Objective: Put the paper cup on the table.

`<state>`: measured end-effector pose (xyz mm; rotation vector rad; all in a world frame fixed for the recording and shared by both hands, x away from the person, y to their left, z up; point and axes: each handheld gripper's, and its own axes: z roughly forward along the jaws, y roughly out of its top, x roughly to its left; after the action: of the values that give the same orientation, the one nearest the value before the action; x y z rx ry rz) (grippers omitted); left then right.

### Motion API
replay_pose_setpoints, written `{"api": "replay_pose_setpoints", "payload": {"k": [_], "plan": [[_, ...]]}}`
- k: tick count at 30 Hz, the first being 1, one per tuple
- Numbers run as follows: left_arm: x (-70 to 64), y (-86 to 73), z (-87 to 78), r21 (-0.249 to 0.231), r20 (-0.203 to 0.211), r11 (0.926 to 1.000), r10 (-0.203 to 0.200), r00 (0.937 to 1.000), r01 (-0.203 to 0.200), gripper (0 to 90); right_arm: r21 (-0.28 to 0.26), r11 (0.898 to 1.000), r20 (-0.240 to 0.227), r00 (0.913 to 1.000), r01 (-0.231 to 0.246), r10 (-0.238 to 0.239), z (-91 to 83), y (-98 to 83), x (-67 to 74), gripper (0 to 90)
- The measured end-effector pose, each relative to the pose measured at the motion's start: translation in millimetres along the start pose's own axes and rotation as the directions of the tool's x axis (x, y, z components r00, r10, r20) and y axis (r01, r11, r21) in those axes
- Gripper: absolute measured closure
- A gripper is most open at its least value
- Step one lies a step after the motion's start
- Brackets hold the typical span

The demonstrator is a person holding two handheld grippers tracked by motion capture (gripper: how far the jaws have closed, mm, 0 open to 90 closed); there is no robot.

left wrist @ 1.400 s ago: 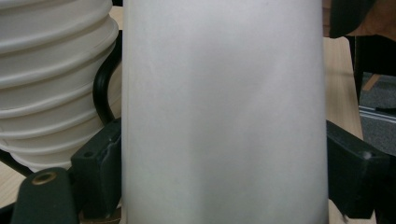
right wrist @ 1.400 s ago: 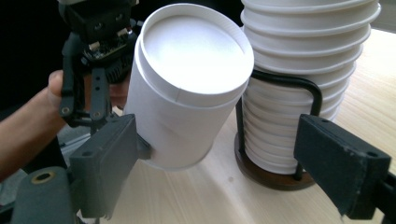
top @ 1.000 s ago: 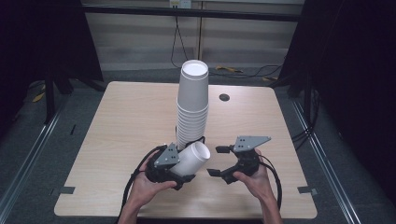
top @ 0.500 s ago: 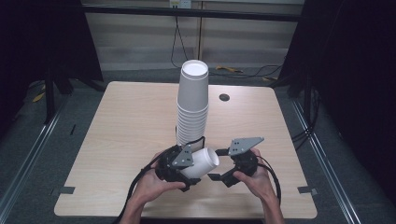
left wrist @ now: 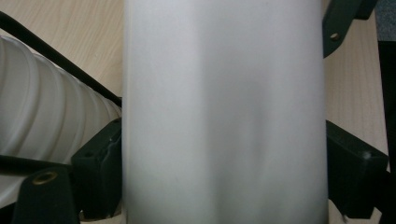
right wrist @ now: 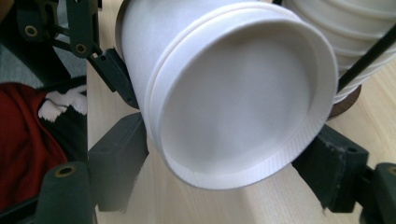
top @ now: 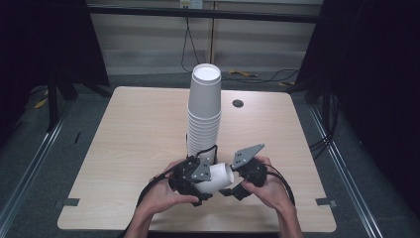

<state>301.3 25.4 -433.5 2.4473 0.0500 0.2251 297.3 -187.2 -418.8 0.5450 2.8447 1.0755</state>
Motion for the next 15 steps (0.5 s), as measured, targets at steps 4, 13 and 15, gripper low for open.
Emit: {"api": "replay_pose_setpoints", "payload": {"k": [4,13,15], "plan": [[-0.9,-0.9,1.4,0.009,0.006,1.0000,-0.003,1.0000,0.003,14.9,0.026,0.999,0.002,0.9996,0.030,-0.030,1.3,3.1,-0.8,22.2],[-1.7,1.8,4.0,0.036,0.009,0.9991,0.024,0.9997,-0.024,14.9,0.028,0.999,-0.049,0.9985,0.024,-0.023,2.5,6.0,-6.0,17.8],[-2.5,2.0,3.9,0.035,0.017,0.9992,0.020,0.9997,-0.021,14.9,0.038,0.999,-0.059,0.9978,0.034,-0.032,2.0,8.7,-6.3,17.3]]}}
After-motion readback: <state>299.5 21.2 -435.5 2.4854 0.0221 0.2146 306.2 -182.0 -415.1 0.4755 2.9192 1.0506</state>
